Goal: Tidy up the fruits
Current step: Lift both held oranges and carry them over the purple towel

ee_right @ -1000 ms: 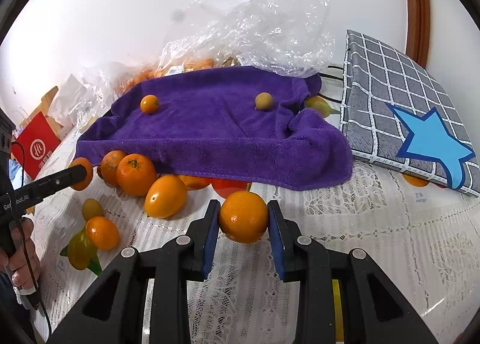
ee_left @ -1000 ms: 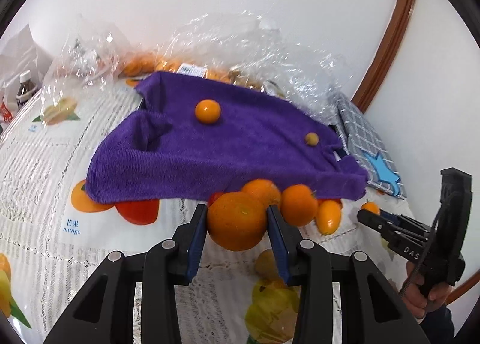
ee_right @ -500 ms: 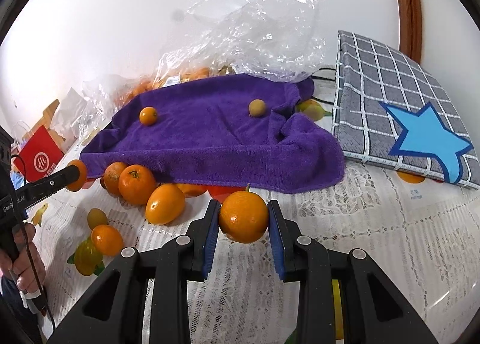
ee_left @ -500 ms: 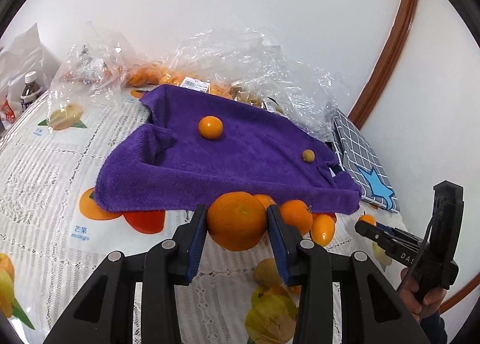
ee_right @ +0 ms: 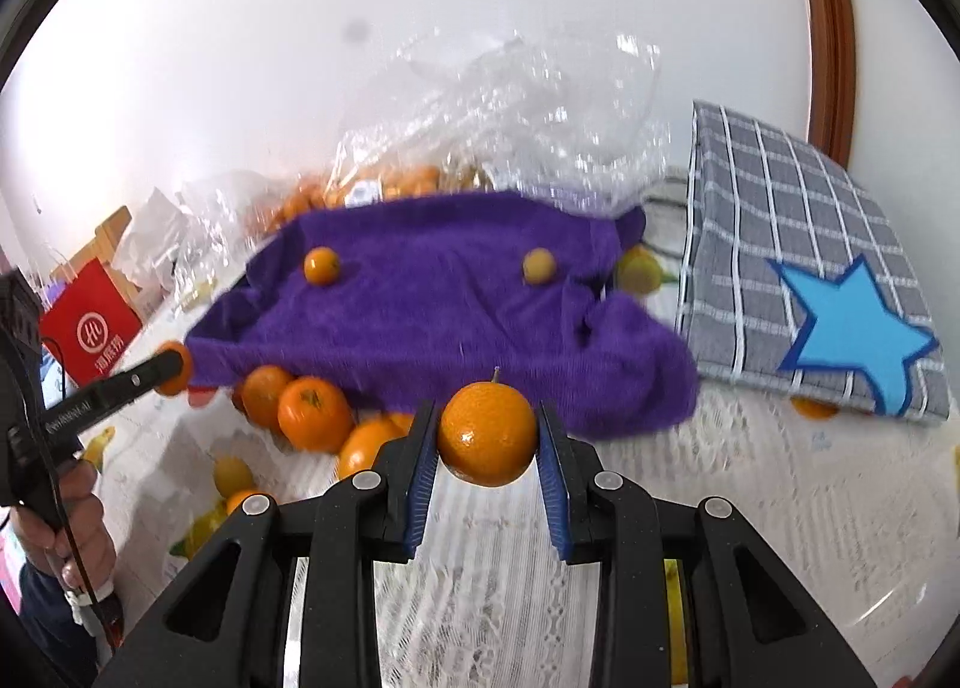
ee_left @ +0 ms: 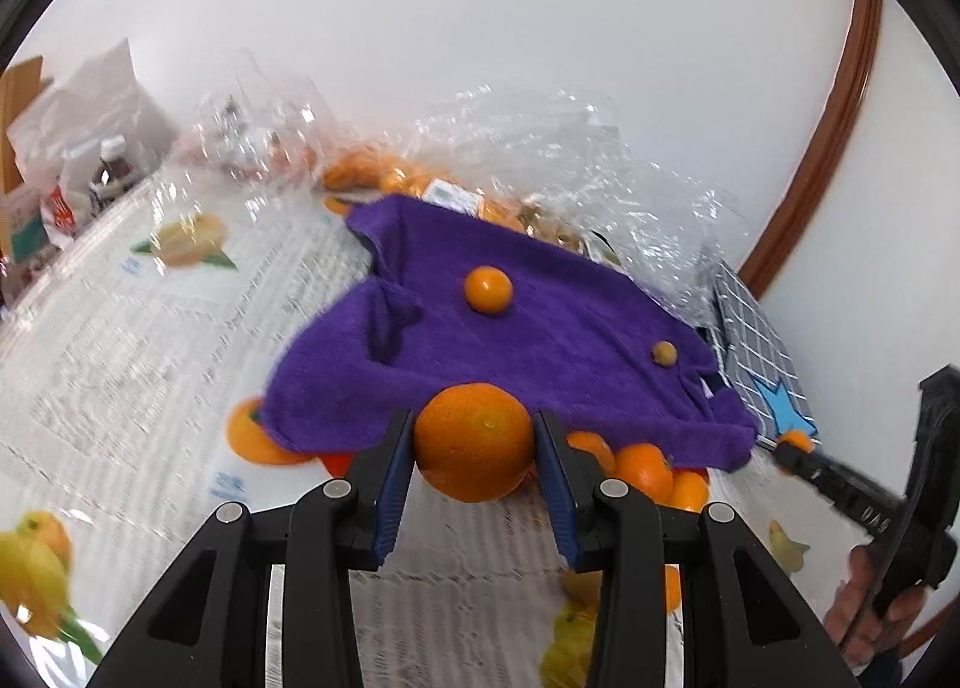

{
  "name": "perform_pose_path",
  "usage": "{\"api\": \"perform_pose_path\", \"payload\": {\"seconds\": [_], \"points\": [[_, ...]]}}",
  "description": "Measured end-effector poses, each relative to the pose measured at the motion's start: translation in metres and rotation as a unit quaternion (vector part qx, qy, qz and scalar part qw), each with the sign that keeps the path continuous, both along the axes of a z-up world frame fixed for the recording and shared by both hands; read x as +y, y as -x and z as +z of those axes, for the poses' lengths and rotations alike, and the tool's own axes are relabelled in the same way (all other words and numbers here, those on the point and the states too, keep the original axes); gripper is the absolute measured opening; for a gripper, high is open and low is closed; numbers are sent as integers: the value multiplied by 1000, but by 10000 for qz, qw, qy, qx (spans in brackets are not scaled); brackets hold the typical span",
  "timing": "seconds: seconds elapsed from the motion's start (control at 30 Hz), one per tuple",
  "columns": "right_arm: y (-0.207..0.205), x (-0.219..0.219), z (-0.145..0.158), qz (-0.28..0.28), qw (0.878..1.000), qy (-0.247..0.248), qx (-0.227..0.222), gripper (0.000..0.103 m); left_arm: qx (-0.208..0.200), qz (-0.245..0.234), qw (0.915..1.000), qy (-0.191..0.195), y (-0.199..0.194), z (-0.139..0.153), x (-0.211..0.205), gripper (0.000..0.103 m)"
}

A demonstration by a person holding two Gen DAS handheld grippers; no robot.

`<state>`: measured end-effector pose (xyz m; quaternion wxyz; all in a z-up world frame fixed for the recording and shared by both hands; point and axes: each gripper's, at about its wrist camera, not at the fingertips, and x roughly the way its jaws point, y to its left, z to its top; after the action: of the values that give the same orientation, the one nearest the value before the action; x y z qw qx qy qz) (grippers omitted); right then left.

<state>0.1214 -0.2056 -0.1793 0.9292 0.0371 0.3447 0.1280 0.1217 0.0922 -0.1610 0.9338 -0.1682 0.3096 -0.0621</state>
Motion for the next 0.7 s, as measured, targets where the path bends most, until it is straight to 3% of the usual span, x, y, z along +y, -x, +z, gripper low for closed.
{"api": "perform_pose_path", "payload": {"seconds": [0.27, 0.4, 0.6, 0.7], "points": [[-37, -1, 28, -184, 9994, 32, -296, 32, -315, 95, 9982, -511, -31, 36, 4, 38], [-61, 3, 37, -225, 9990, -24, -393, 32, -409, 96, 9979, -488, -57, 46, 3, 38], [-89, 8, 37, -226, 9979, -312, -520, 32, -599, 325, 9957, -634, -87, 37, -4, 38], [-96, 9, 23, -288, 9985, -210, -416, 32, -461, 259, 9970, -571, -94, 22, -3, 38]]}}
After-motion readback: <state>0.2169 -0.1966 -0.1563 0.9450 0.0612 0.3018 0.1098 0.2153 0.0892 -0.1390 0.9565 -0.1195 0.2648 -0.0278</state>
